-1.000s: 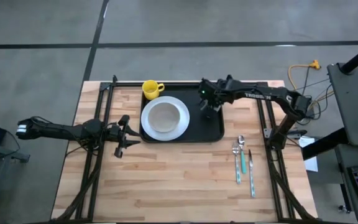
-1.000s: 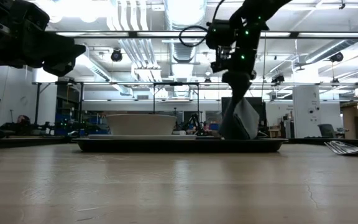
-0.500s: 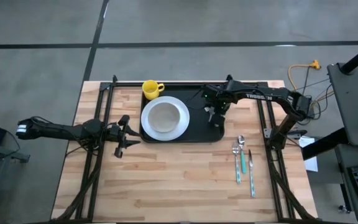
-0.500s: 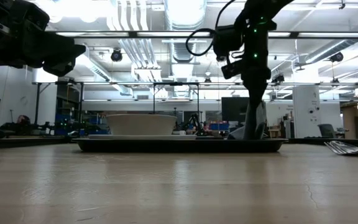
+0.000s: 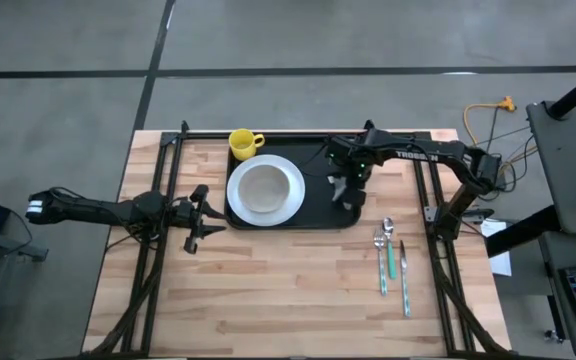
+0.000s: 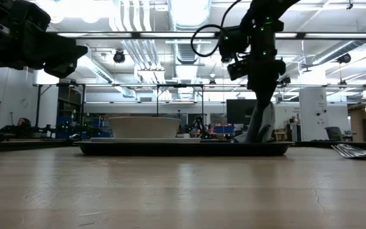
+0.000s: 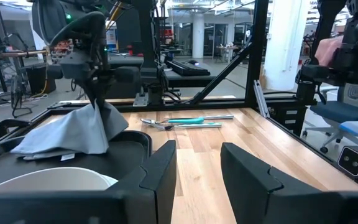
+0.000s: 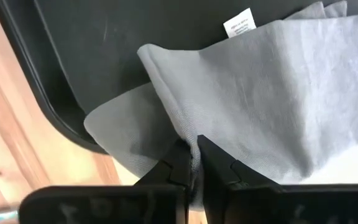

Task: Set up tray
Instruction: Put the gray napkin on the right side of the white plate

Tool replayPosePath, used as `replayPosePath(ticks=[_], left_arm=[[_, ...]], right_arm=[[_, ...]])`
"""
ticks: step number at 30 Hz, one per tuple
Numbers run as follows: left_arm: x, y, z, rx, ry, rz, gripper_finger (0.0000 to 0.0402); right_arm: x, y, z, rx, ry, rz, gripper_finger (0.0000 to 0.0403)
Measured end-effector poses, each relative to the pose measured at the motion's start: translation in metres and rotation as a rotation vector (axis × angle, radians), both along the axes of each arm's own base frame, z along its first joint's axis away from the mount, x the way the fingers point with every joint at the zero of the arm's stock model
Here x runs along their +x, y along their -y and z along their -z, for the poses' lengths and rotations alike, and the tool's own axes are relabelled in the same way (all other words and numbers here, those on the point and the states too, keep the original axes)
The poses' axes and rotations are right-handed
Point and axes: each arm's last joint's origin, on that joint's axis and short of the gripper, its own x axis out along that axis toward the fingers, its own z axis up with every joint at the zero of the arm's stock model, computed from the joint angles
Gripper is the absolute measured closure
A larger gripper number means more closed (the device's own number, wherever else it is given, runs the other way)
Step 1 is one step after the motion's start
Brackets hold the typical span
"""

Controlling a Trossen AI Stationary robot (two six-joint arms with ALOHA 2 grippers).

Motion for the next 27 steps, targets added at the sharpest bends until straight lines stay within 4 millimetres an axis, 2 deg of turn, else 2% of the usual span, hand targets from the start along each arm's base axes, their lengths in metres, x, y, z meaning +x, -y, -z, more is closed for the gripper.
replayPosePath(ticks=[4,11,17,21,27], left_arm=[[0.000,0.000,0.000,0.000,0.000,0.000,0.0294],[0.000,0.000,0.000,0.000,0.000,0.000,0.0294],[0.000,0.000,0.000,0.000,0.000,0.000,0.0294],[0.000,0.000,0.000,0.000,0.000,0.000,0.0294],[0.000,0.000,0.000,0.000,0.001,0.000,0.0294]], right_arm=[[-0.001,0.000,0.000,0.005,-0.015,-0.008,0.0365],[-0.003,-0.003,-0.001,0.062,-0.024,-0.062,0.0277],[-0.005,-0.004,-0.017,0.060,-0.019,-0.103,0.0217],[0.000,-0.001,-0.018,0.018,0.033,-0.176,0.0200],[0.008,0.004,-0.001,-0.014,0.073,-0.294,0.0201]])
